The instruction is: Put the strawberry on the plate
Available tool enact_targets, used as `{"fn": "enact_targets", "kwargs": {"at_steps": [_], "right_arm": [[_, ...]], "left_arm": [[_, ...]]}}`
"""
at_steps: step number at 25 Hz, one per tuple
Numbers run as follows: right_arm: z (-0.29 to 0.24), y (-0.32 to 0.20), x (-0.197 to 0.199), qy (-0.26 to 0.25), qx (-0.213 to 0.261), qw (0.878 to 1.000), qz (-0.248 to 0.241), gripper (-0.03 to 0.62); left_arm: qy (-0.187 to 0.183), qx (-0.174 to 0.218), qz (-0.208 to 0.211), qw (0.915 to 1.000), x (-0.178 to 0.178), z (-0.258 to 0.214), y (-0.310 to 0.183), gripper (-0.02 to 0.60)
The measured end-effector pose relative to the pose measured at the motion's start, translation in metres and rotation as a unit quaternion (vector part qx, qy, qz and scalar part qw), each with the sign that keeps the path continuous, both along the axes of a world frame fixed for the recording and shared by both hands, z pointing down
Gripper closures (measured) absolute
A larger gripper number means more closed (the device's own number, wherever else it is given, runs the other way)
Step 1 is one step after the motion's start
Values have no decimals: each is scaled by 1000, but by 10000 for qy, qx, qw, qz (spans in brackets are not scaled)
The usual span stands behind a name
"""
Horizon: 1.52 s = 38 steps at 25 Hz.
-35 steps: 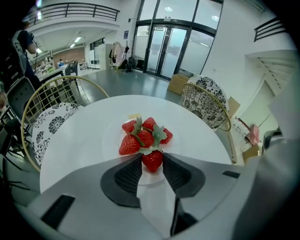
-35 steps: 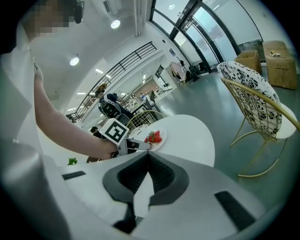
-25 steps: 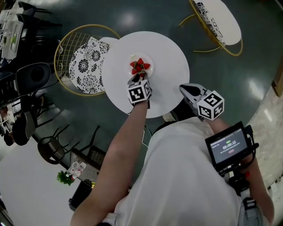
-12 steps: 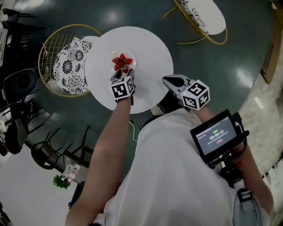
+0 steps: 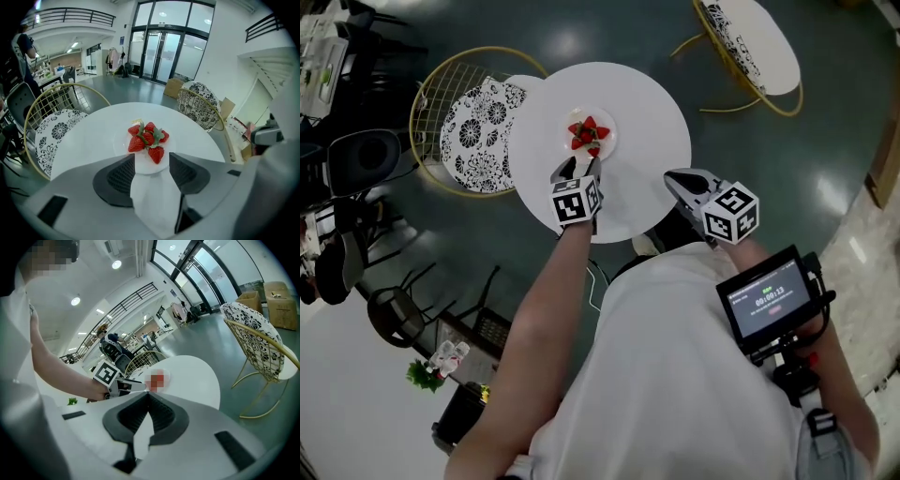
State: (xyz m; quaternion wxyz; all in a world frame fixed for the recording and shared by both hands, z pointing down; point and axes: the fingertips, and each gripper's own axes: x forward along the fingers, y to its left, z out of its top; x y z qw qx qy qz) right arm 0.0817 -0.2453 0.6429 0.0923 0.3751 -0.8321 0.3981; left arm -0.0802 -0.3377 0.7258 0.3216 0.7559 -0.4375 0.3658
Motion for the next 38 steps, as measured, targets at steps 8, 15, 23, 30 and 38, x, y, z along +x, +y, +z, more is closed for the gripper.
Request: {"fn": "enact_targets", "kwargs": {"at_steps": [8,15,23,30,38], "right_arm": [[-29,34,-28,77,223,9997,-7,588],[-46,30,-32,239,494,9984,-142,588],[-50,27,-36,315,819,9957,-286,588],[-53,19,-46,305,1039,9932,-417,588],[-117,80,-69,268,1333,9892,-540,588]], "left_arm": [[150,558,-292,9979,-42,-50,43,570],[479,752,-185,9958,-47,-78,64,574],[950,1084,77,9895,-36,-99,97,574],[1146,1445,0,9828,-51,-115,105,574],[1870,1760,114,9664,-69,-173,172,575]]}}
